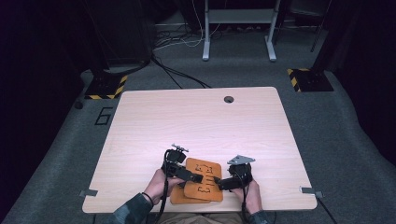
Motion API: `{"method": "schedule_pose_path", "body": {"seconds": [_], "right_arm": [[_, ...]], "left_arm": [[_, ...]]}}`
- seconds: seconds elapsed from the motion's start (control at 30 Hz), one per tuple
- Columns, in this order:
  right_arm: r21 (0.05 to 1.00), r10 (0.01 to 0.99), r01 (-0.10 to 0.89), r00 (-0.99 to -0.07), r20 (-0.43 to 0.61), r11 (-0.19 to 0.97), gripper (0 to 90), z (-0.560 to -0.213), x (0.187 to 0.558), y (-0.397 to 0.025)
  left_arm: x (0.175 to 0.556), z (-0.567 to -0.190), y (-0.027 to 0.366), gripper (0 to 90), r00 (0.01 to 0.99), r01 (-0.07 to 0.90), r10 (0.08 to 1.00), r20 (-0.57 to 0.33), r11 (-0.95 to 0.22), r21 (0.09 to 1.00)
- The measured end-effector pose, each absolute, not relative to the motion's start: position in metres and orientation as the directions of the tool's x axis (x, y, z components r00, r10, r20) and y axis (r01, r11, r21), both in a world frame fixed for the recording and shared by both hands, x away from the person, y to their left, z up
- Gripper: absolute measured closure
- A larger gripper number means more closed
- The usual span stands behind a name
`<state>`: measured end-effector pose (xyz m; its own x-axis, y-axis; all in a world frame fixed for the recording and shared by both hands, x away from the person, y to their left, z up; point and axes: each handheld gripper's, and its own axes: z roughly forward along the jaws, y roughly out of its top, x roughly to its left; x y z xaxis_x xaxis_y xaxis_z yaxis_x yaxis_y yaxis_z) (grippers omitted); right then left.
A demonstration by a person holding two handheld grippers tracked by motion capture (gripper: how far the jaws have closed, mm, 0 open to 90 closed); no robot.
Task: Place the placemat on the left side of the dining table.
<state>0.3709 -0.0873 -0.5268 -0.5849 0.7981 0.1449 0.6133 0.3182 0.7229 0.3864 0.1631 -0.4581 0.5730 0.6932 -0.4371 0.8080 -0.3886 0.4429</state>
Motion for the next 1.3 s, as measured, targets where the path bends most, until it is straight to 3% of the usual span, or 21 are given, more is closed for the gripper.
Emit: {"method": "schedule_pose_path", "body": {"seconds": [0.83, 1.2, 1.3], "right_arm": [[0.744, 0.820, 0.615, -0.548, 0.164, 0.262, 0.0, -0.526, 0.368, -0.096], [0.742, 0.827, 0.623, -0.535, 0.171, 0.249, 0.0, -0.526, 0.369, -0.099], [0.742, 0.829, 0.623, -0.533, 0.170, 0.248, 0.0, -0.526, 0.369, -0.099]], "left_arm": [[0.389, -0.426, 0.139, 14.8, 0.582, 0.804, 0.693, -0.426, -0.410, 0.431], [0.390, -0.418, 0.132, 21.6, 0.570, 0.811, 0.707, -0.419, -0.400, 0.427], [0.390, -0.421, 0.130, 27.3, 0.565, 0.814, 0.711, -0.419, -0.400, 0.421]]}}
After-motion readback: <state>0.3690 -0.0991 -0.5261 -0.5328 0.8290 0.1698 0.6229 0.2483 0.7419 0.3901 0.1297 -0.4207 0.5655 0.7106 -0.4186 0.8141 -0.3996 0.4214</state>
